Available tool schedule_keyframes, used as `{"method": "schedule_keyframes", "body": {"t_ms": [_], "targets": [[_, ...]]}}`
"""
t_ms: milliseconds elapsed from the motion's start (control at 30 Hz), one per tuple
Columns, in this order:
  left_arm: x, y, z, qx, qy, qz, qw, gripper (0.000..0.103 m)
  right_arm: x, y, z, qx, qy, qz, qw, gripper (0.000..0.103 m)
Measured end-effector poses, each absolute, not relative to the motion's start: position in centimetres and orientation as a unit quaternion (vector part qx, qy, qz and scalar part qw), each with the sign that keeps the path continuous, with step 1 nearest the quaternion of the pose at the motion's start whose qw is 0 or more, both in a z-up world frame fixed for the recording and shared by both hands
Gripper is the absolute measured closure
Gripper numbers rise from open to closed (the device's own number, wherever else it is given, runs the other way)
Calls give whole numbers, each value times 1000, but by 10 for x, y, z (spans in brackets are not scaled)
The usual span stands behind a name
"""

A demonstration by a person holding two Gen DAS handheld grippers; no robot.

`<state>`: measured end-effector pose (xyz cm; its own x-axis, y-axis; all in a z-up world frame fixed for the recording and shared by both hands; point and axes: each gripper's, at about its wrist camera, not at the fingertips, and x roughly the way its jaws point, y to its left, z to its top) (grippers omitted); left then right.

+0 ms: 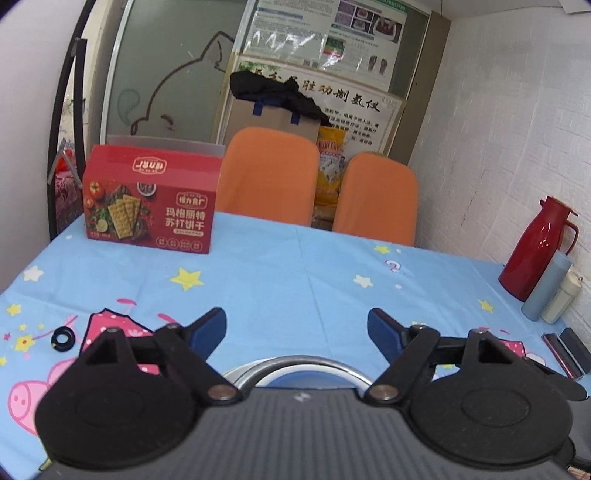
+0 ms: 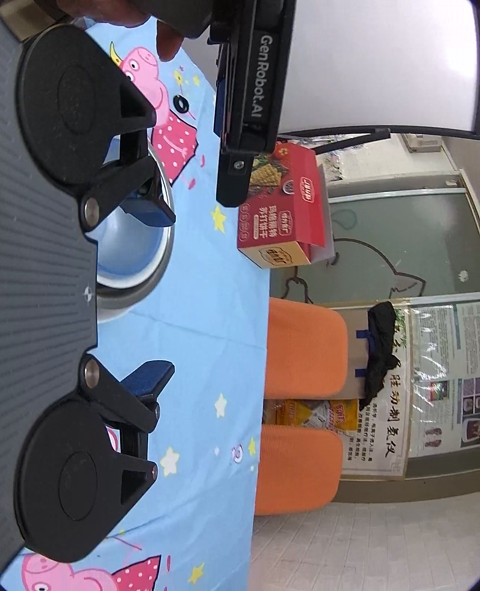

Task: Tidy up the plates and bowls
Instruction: 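Open both tools and pull them back from the stack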

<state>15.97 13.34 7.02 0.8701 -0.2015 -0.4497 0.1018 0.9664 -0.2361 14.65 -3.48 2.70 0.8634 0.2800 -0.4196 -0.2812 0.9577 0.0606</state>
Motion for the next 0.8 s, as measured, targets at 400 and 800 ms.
{"method": "schedule_keyframes", "body": {"t_ms": [400, 800], "targets": [[72, 85, 39, -71, 214, -3, 974, 19, 89, -90, 11, 57, 205, 72, 974, 0], [18, 67, 4, -52, 221, 19, 974, 19, 42, -103, -9, 59, 216, 45, 974, 0]]}}
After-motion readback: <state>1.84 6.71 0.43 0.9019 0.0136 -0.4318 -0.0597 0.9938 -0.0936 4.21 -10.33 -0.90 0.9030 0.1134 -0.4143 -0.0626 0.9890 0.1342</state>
